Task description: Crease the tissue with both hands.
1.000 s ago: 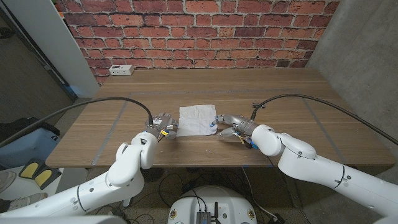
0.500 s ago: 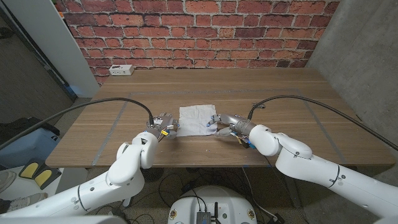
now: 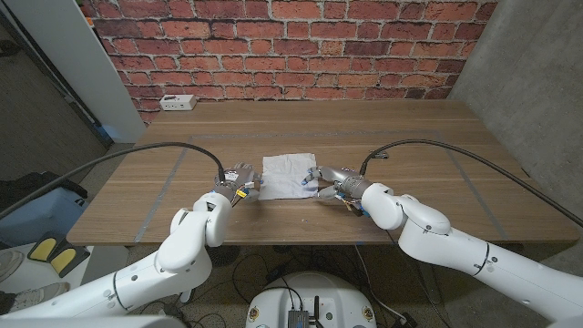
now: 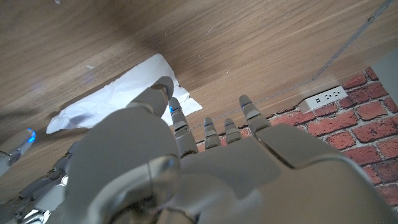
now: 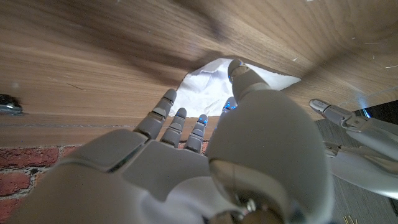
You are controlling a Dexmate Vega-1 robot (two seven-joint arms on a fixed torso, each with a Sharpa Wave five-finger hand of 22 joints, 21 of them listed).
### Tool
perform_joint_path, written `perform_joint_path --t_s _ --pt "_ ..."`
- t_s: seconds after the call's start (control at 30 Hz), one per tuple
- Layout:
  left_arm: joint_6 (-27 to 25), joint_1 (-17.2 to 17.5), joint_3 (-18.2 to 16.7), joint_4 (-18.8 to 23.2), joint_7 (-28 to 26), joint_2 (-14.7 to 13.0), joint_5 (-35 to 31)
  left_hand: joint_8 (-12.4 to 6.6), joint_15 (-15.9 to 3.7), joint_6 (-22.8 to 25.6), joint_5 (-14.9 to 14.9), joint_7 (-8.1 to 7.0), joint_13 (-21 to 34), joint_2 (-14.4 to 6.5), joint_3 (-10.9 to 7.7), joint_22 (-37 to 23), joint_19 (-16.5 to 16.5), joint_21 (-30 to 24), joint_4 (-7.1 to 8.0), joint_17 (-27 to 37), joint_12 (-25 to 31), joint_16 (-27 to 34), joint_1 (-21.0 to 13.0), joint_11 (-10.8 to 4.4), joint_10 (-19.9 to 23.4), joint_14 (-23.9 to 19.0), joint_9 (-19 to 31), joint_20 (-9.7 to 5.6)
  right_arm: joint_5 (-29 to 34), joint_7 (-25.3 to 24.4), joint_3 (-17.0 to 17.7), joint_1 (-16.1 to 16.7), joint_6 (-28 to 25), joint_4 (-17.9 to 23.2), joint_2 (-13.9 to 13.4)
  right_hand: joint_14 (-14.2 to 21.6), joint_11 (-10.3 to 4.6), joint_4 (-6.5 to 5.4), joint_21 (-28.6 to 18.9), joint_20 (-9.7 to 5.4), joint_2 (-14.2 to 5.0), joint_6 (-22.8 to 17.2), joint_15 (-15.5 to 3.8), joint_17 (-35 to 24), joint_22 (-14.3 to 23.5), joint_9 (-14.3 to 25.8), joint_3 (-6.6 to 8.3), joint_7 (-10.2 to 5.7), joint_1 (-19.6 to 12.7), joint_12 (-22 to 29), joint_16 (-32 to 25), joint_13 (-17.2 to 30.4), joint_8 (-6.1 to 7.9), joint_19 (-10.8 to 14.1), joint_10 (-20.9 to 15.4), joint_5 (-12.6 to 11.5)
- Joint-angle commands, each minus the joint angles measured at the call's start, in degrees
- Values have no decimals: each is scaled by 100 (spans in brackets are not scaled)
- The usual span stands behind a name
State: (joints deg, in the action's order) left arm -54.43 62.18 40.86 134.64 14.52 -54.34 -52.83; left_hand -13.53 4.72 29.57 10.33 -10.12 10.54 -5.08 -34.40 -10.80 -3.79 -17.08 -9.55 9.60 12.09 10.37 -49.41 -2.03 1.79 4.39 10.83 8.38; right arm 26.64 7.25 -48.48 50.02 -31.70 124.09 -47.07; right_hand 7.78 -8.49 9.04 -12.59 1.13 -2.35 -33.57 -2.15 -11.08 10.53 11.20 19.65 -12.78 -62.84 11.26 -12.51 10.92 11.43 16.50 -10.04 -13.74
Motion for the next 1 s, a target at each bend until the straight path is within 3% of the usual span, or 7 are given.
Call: perform_joint_path --t_s 0.03,0.3,0.53,0.67,0.77,0.83,1.0 --pt "55 99 -123 81 -65 -16 170 47 -1 -10 -25 -34 7 -23 35 -20 -5 35 -9 16 -17 1 -75 16 2 -28 10 8 280 135 -84 -37 -87 -187 147 27 30 -18 -44 -2 -9 48 -333 -14 15 4 -49 8 -74 7 -25 19 -26 32 -12 17" --pt "83 115 -167 57 -76 -59 354 105 2 -94 -33 -16 8 2 94 -19 3 49 -11 16 -36 -10 -88 14 -40 -2 9 4 271 -102 -22 78 142 -336 208 94 50 -41 -56 6 -27 37 -349 -19 15 5 -113 10 -107 46 -49 19 -22 77 -123 36" --pt "254 45 -119 -11 -105 -79 536 175 1 -216 -36 -25 9 63 178 -17 15 71 -16 17 -59 -19 -98 26 -106 30 7 23 327 -459 45 225 323 -482 275 291 50 -85 -83 3 -88 -583 -411 -30 19 8 -269 57 -155 124 -116 20 165 186 -460 81" --pt "280 -24 -42 -47 -54 -86 533 222 11 -316 -33 -42 10 99 232 -16 25 86 -15 18 -69 -19 -105 39 -142 43 6 26 255 -759 139 337 586 -599 317 541 -32 -124 -132 -32 -212 -1532 -552 -51 30 17 -436 481 -207 186 -209 22 397 350 -867 133" --pt "279 -74 16 -67 -8 -90 494 274 9 -456 -29 -20 11 139 292 -15 29 99 -11 19 -81 -22 -111 28 -190 64 6 20 230 -960 196 408 730 -670 362 656 -12 -159 -161 -63 -325 -2106 -587 -61 35 38 -516 705 -210 223 -254 21 549 441 -1123 168" --pt "289 -93 29 -83 8 -90 503 289 8 -509 -26 -47 12 164 325 -15 41 111 -9 20 -90 -27 -113 44 -228 85 6 23 216 -995 215 420 779 -703 385 738 -43 -167 -176 -56 -383 -2397 -624 -64 37 51 -567 815 -217 244 -286 20 619 489 -1284 191" --pt "307 -154 92 -120 75 -94 473 342 14 -739 -17 -42 14 229 426 -16 57 136 4 22 -97 -27 -111 58 -292 123 5 20 115 -1081 257 431 950 -841 466 768 -66 -166 -188 -75 -409 -2550 -631 -67 39 55 -602 889 -224 258 -298 19 647 526 -1396 206"
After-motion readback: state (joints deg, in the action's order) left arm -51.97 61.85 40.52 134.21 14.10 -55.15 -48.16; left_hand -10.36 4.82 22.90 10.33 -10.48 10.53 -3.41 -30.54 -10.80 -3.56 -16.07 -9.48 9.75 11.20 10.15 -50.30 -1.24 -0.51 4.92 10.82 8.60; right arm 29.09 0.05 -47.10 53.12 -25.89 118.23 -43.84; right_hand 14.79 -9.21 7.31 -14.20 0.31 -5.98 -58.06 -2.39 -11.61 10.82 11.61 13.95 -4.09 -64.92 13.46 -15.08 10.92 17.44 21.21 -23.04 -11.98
